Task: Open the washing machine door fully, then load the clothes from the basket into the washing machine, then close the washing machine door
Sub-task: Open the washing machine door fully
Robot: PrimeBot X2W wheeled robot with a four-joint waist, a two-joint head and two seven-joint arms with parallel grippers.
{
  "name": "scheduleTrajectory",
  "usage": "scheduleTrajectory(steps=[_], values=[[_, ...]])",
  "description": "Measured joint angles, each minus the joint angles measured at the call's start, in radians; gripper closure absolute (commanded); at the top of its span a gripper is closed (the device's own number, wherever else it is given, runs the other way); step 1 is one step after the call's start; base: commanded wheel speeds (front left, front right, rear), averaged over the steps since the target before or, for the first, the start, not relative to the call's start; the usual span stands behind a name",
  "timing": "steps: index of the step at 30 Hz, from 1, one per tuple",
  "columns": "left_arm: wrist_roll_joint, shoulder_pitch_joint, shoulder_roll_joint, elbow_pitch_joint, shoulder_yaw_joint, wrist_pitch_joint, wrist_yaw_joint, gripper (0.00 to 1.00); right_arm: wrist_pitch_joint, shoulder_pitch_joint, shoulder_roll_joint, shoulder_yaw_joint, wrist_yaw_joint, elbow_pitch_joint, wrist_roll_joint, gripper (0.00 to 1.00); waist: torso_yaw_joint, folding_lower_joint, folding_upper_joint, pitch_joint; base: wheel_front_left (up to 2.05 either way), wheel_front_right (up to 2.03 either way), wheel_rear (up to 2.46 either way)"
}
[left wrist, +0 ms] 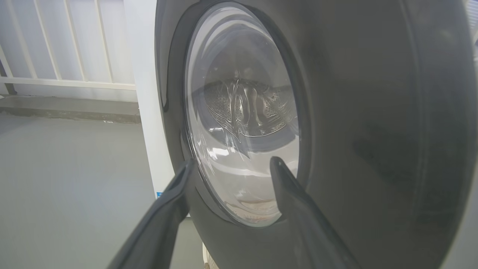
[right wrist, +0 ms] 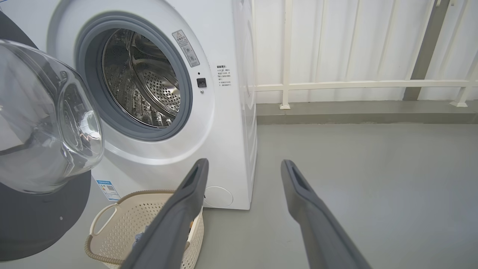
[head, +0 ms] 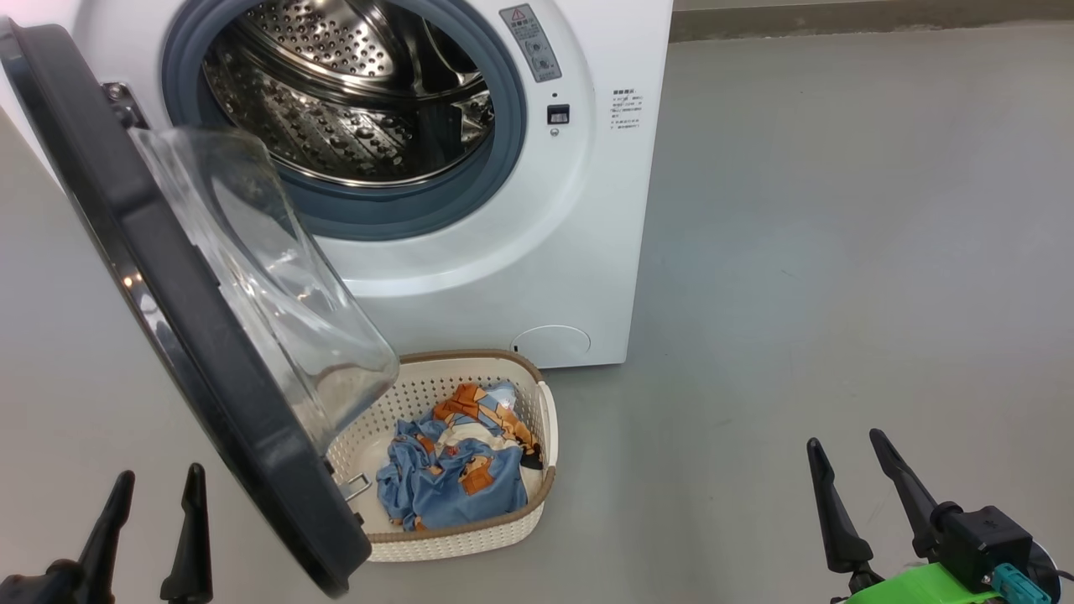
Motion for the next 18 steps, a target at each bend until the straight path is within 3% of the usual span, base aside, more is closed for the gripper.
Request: scheduleTrajectory(steps=[5, 6, 13, 18], values=[[0.0, 0.0, 0.0, 0.001, -0.004, 0.0, 0.0, 0.0, 0.0, 0.0, 0.0, 0.001, 0.0, 0.004, 0.0, 0.0, -0.002, 0.0, 0.0, -0.001, 0.0, 0.0, 0.0], [-0.001, 0.0, -0.002, -0.001, -0.003, 0.0, 0.0, 1.0, 0.0, 0.0, 0.0, 0.001, 0.0, 0.005, 0.0, 0.0, -0.002, 0.0, 0.0, -0.002, 0.0, 0.0, 0.0], [-0.002, 0.0, -0.01, -0.033, 0.022, 0.0, 0.0, 1.0, 0.0, 0.0, 0.0, 0.0, 0.0, 0.008, 0.01, 0.0, -0.005, 0.0, 0.0, -0.005, 0.0, 0.0, 0.0], [-0.022, -0.002, -0.031, -0.109, 0.096, 0.0, 0.0, 1.0, 0.0, 0.0, 0.0, 0.002, 0.0, 0.008, 0.029, 0.0, -0.004, 0.0, 0.0, -0.008, 0.0, 0.0, 0.0]])
